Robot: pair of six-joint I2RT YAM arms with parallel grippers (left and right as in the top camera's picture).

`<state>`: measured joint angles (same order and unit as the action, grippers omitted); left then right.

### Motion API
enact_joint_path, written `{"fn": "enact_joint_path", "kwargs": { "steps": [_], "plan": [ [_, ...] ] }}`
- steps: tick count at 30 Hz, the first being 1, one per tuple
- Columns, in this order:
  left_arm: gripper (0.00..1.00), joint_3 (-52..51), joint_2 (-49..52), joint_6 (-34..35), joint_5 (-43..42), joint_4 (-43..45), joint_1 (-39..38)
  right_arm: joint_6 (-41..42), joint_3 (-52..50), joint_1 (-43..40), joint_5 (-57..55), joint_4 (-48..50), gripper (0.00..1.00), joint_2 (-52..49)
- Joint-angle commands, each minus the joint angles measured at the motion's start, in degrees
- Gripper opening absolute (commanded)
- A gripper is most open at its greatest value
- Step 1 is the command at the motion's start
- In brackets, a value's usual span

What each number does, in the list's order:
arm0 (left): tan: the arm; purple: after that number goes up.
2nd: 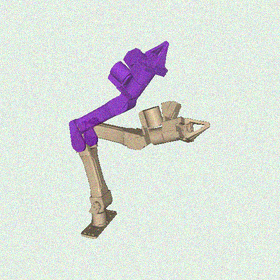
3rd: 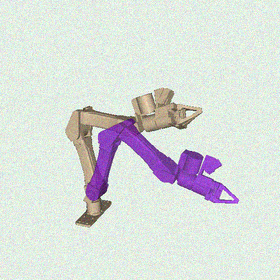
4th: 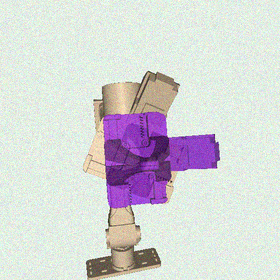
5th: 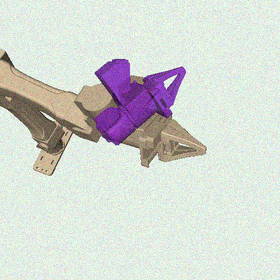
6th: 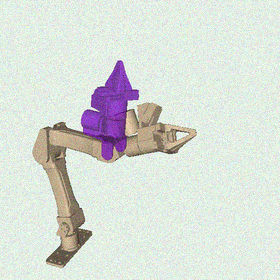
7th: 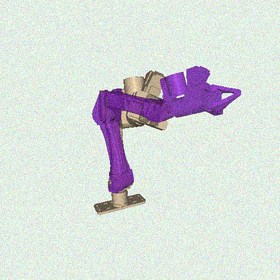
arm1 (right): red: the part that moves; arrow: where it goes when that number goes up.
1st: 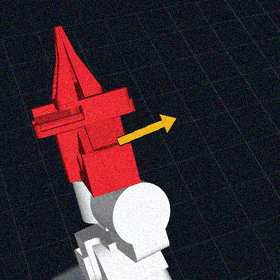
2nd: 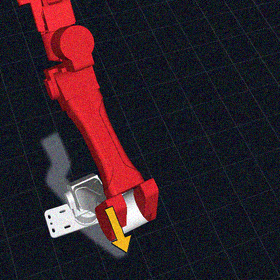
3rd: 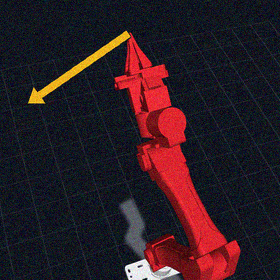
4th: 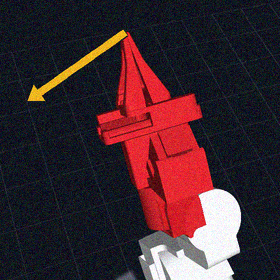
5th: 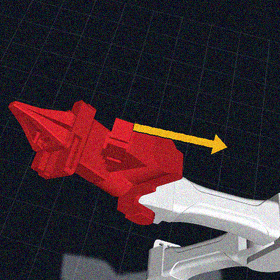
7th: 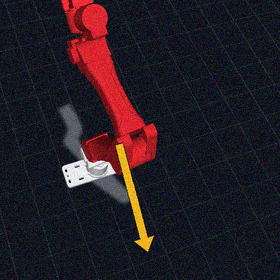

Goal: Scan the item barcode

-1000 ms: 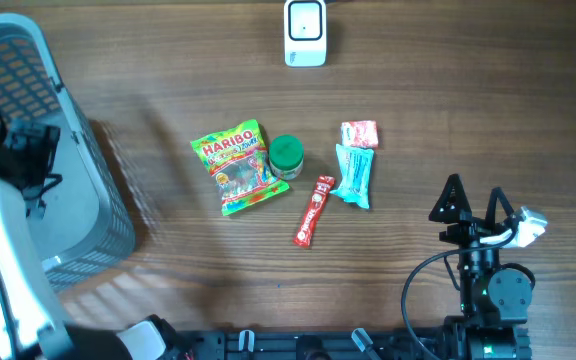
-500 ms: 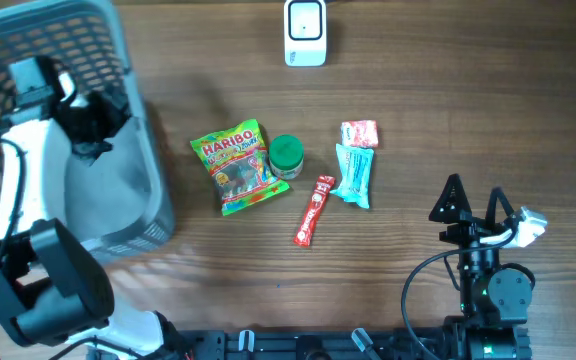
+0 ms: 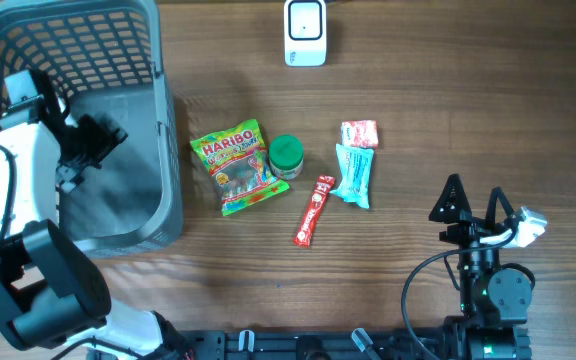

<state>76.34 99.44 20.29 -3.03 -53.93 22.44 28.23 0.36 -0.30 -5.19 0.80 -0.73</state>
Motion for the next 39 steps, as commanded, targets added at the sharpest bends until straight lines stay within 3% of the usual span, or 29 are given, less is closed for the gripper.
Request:
{"fn": "enact_joint_path", "kwargs": {
  "steps": [1,7,14,22,31,37,39],
  "plan": [
    [1.00,-0.26,0.00,6.14,9.68,-1.70,1.90,-0.85,-0.07,0.24,-0.37,0.13,1.00,0.48],
    [1.00,-0.26,0.00,7.67,22.53,-1.99,4.15,-0.83,-0.07,0.24,-0.37,0.13,1.00,0.48],
    [1.00,-0.26,0.00,7.63,29.11,-0.85,9.05,-0.85,-0.07,0.24,-0.37,0.13,1.00,0.48],
    [1.00,2.36,-0.42,6.95,29.86,0.55,11.74,-0.83,-0.07,0.24,-0.37,0.13,1.00,0.48],
    [1.00,2.82,-0.44,-11.74,27.54,11.41,11.82,-0.87,-0.07,0.22,-0.37,0.13,1.00,0.48],
    [1.00,2.80,-0.42,-12.39,26.99,12.61,12.24,-0.85,-0.07,0.22,-0.37,0.13,1.00,0.48],
    [1.00,2.80,-0.42,-12.39,20.48,12.59,12.52,-0.85,-0.07,0.22,-0.35,0.13,1.00,0.48]
  ]
}}
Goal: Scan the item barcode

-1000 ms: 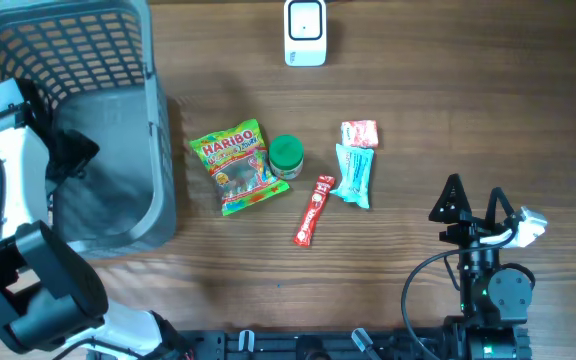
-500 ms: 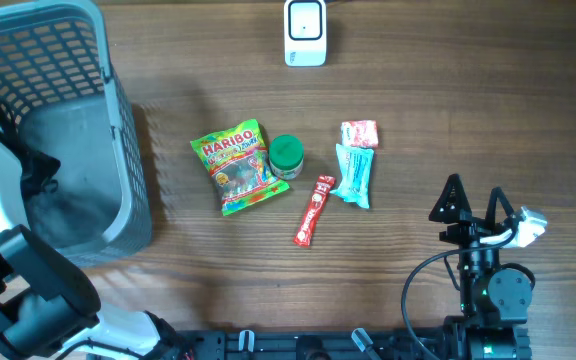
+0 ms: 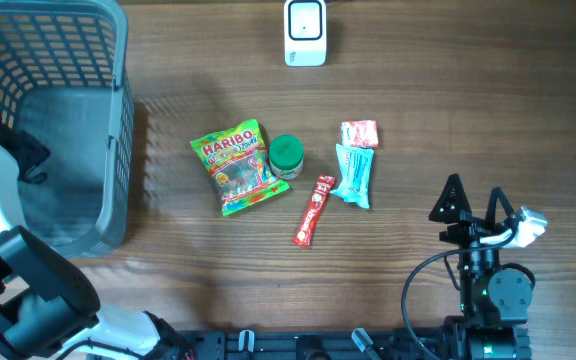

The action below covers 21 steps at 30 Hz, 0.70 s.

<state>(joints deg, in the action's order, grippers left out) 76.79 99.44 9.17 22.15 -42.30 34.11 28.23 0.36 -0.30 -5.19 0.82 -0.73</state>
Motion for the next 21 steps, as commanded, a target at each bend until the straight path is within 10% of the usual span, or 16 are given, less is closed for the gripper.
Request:
{"fn": "enact_joint_path", "kwargs": {
  "steps": [1,5,13,14,16,21],
  "plan": [
    [1.00,2.34,-0.42,-1.27,-10.05,1.01,0.85,-0.83,-0.07,0.22,-0.37,0.11,1.00,0.48],
    [1.00,2.34,-0.42,-1.29,-26.91,1.81,0.83,-0.83,-0.07,0.22,-0.37,0.11,1.00,0.48],
    [0.96,4.81,-7.04,-0.92,-27.50,2.71,0.79,-0.83,-0.07,0.22,-0.37,0.11,1.00,0.48],
    [0.77,6.05,-9.07,0.04,-27.47,2.69,0.79,-0.85,-0.07,0.22,-0.37,0.11,1.00,0.48],
    [0.04,8.79,-13.70,3.63,-27.45,2.71,0.79,-0.83,-0.07,0.24,-0.37,0.11,1.00,0.48],
    [0.04,12.59,-28.72,10.84,-38.82,4.31,-1.86,-0.85,-0.07,0.24,-0.37,0.11,1.00,0.48]
  ]
}}
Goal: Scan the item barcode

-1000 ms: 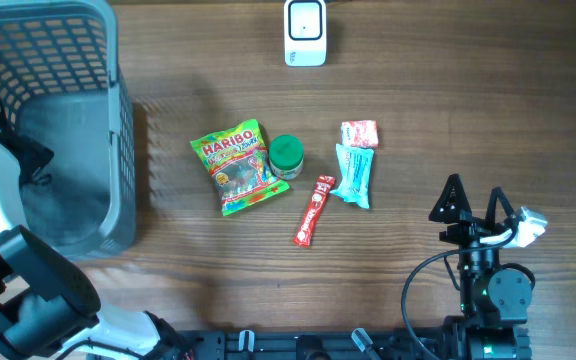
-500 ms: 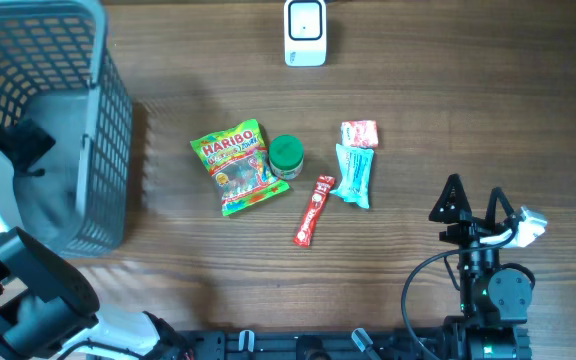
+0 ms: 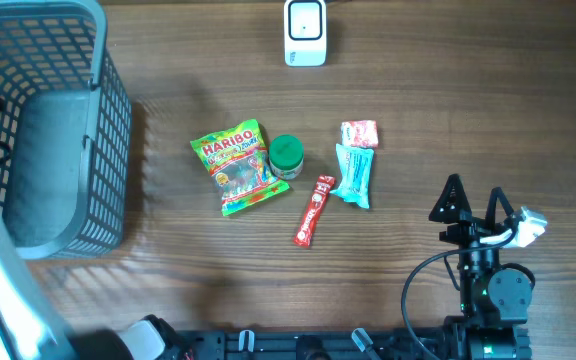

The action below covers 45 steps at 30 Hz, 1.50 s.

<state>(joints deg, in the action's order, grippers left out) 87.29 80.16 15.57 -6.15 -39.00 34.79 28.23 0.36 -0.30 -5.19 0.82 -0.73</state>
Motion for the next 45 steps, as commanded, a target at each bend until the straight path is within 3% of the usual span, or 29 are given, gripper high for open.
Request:
{"fn": "enact_joint_path", "kwargs": {
  "steps": [1,6,10,13,16,19,24,36,40,45],
  "plan": [
    [0.04,2.10,-11.63,4.42,-12.33,1.14,-4.22,-0.85,-0.07,0.24,-0.37,0.11,1.00,0.48],
    [0.04,1.73,-15.28,-1.46,-12.24,-0.24,-23.87,-0.85,-0.07,0.22,-0.37,0.11,1.00,0.48],
    [0.04,0.35,-4.87,-2.25,-4.26,-5.44,-36.96,-0.85,-0.07,0.24,-0.35,0.11,1.00,0.48],
    [0.04,-1.49,2.27,-0.87,1.60,-7.17,-40.26,-0.83,-0.07,0.22,-0.37,0.11,1.00,0.48],
    [0.04,-4.55,7.96,3.10,10.03,-7.02,-40.65,-0.85,-0.07,0.22,-0.37,0.11,1.00,0.48],
    [0.04,-7.28,9.27,1.90,13.35,-6.45,-40.57,-0.85,-0.07,0.22,-0.37,0.11,1.00,0.48],
    [0.04,-11.19,9.27,-6.25,13.40,-11.47,-39.89,-0.83,-0.07,0.24,-0.37,0.11,1.00,0.48],
    [0.04,-13.79,9.20,-6.16,11.15,-15.65,-28.98,-0.85,-0.07,0.24,-0.37,0.11,1.00,0.48],
    [0.04,-13.79,9.20,-6.14,10.99,-16.33,-28.39,-0.83,-0.07,0.24,-0.37,0.11,1.00,0.48],
    [0.04,-13.77,6.54,-6.16,7.04,-12.22,-32.94,-0.83,-0.07,0.24,-0.37,0.11,1.00,0.48]
  ]
}}
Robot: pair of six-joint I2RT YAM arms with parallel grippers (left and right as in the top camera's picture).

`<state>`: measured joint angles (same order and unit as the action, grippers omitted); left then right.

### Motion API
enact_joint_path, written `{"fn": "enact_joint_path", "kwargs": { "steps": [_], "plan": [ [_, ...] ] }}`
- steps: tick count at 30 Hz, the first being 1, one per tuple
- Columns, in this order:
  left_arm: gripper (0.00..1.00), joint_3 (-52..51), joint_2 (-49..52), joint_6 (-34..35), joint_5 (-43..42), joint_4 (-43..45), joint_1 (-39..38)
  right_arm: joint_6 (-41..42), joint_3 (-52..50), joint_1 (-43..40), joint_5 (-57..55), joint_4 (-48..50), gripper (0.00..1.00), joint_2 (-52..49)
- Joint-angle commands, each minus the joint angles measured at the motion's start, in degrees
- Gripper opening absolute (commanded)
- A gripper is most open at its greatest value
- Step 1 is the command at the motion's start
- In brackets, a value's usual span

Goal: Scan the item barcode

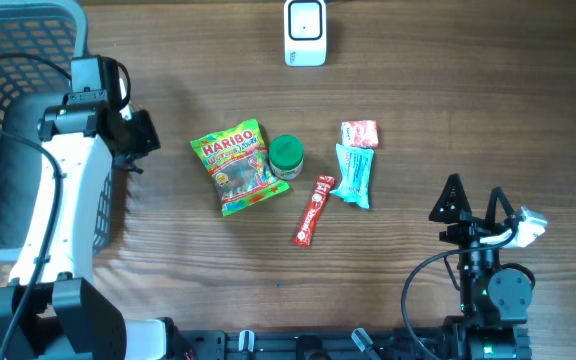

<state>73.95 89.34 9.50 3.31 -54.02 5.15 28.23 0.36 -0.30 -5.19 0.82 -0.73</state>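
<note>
The white barcode scanner [306, 32] stands at the back middle of the table. In the centre lie a Haribo bag [233, 167], a green-lidded jar [286, 155], a red stick pack [314, 210], a light blue packet [354, 175] and a small pink sweet pack [359, 133]. My left gripper [136, 135] hangs just right of the grey basket [8, 70], a short way left of the Haribo bag; its jaws are too dark to read. My right gripper [475, 202] rests open at the front right, holding nothing.
The mesh basket fills the far left and runs off the frame edge, with the white left arm [63, 210] lying across it. The scanner's cable leads off the back edge. Bare wood lies between the items and the right gripper.
The left arm has come back into view over the basket, its gripper now past the basket's right rim toward the Haribo bag. The basket sits a little further left. Items and right arm are unchanged.
At first the left gripper was inside the basket, which stood close to the Haribo bag. In the two later moments the basket was further left each time and the arm mostly out of view. Now the gripper is outside the basket, near the items.
</note>
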Motion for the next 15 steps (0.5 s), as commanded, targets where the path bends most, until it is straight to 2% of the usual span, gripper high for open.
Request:
{"fn": "enact_joint_path", "kwargs": {
  "steps": [1,5,8,12,15],
  "plan": [
    [0.04,-0.44,-3.69,-0.04,-2.43,4.63,-4.46,-0.83,-0.07,0.22,-0.37,0.11,1.00,0.48],
    [0.04,-0.44,-12.50,2.84,0.66,20.63,-8.04,-0.85,-0.07,0.24,-0.37,0.11,1.00,0.48],
    [0.04,0.61,-20.37,-0.46,8.66,32.15,-6.54,-0.85,-0.07,0.22,-0.37,0.11,1.00,0.48],
    [0.04,3.65,-27.26,-6.01,9.42,37.97,-4.52,-0.85,-0.07,0.22,-0.37,0.11,1.00,0.48],
    [0.04,7.39,-31.95,-6.34,9.40,40.44,-4.33,-0.83,-0.07,0.22,-0.37,0.11,1.00,0.48]
  ]
}}
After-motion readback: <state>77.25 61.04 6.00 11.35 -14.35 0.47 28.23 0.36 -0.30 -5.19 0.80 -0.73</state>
